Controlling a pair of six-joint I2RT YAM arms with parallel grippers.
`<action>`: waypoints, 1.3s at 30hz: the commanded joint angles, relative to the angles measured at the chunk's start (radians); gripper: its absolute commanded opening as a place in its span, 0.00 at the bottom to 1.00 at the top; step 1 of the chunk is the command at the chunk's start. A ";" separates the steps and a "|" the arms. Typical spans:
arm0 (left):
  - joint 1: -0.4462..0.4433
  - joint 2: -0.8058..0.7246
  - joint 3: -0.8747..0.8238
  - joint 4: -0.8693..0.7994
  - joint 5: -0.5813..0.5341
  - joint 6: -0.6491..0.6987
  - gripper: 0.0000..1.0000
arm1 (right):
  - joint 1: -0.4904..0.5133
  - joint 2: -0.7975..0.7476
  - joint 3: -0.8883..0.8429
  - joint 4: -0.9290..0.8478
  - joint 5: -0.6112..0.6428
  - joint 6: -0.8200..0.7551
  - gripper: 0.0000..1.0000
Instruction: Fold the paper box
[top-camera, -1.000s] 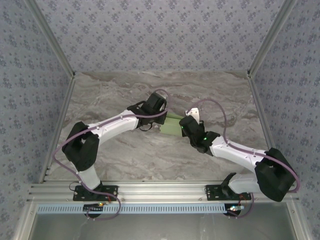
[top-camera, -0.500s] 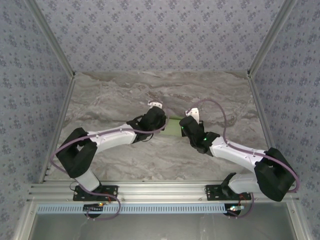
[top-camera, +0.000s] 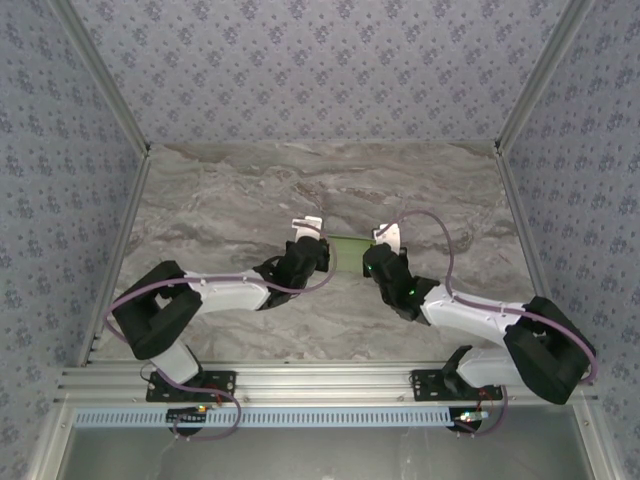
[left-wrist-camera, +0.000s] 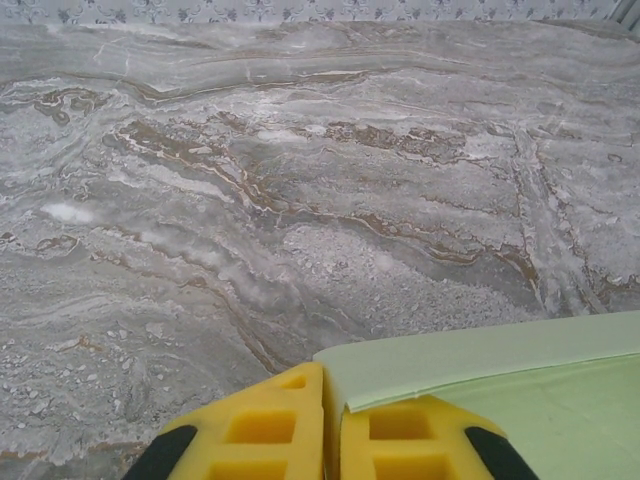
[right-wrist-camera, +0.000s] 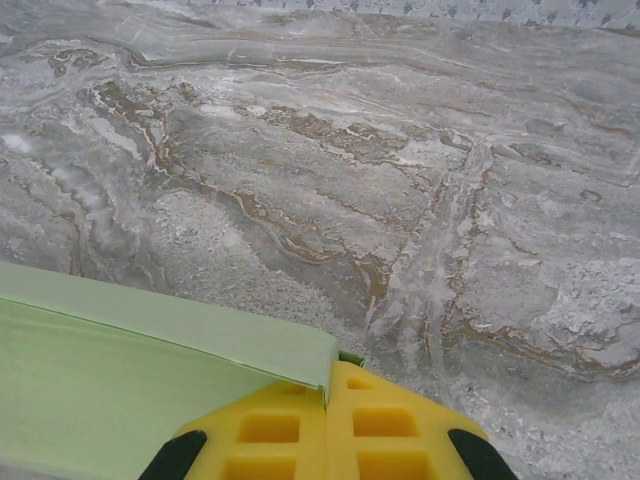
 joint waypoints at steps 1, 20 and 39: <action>-0.009 -0.021 -0.028 -0.104 0.063 0.012 0.13 | 0.030 0.037 -0.037 -0.151 -0.006 -0.012 0.00; 0.106 -0.317 0.036 -0.344 0.402 -0.040 0.58 | 0.037 0.052 0.005 -0.214 0.036 0.016 0.00; 0.232 -0.061 0.118 -0.367 0.659 -0.256 0.48 | 0.043 0.062 0.027 -0.244 0.049 0.044 0.00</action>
